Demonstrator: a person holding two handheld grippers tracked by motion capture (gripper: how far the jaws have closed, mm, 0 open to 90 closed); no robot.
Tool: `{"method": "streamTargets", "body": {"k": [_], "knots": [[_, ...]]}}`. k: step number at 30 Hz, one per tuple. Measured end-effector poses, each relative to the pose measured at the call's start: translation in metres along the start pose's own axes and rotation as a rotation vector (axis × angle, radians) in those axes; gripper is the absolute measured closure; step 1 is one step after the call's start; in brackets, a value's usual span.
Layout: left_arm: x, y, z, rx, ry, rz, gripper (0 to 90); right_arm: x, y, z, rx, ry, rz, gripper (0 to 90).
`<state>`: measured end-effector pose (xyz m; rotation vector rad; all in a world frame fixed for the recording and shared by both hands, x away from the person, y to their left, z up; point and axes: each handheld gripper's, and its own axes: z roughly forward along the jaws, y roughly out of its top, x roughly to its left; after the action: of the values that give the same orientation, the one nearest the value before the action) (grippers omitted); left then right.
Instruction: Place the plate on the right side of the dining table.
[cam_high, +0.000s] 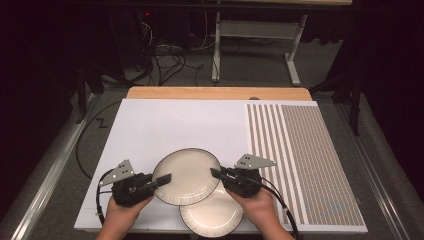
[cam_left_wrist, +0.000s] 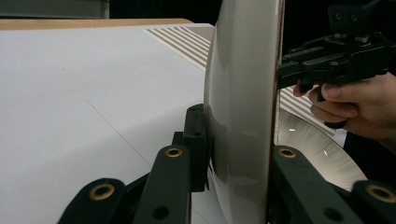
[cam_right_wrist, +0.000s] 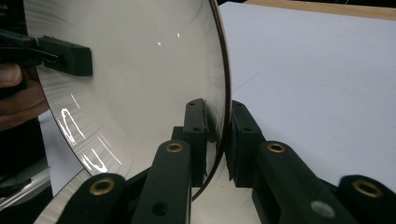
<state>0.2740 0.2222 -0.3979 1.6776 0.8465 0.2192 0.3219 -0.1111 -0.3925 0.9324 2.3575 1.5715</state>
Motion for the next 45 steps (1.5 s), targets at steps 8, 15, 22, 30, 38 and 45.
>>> {"method": "streamTargets", "body": {"k": [8, 15, 22, 30, 38, 45], "knots": [[0.001, -0.003, 0.0, -0.014, -0.015, -0.05, 77.2, -0.002, 0.001, -0.002, -0.008, 0.016, 0.041, 85.0], [0.003, -0.006, 0.0, -0.032, -0.018, -0.071, 77.3, -0.002, 0.001, -0.004, -0.008, 0.032, 0.046, 86.0], [-0.002, -0.001, 0.003, -0.005, -0.003, -0.062, 76.3, 0.001, 0.005, -0.011, -0.011, 0.02, 0.029, 87.3], [-0.016, 0.018, 0.021, 0.012, -0.01, -0.056, 76.2, -0.009, 0.011, -0.034, -0.043, 0.005, 0.048, 87.3], [-0.021, 0.036, 0.052, 0.051, -0.044, -0.052, 76.0, -0.027, 0.011, -0.056, -0.041, -0.044, 0.063, 87.2], [-0.024, 0.047, 0.081, 0.083, -0.069, -0.047, 75.7, -0.045, 0.01, -0.074, -0.046, -0.09, 0.086, 87.0]]}}
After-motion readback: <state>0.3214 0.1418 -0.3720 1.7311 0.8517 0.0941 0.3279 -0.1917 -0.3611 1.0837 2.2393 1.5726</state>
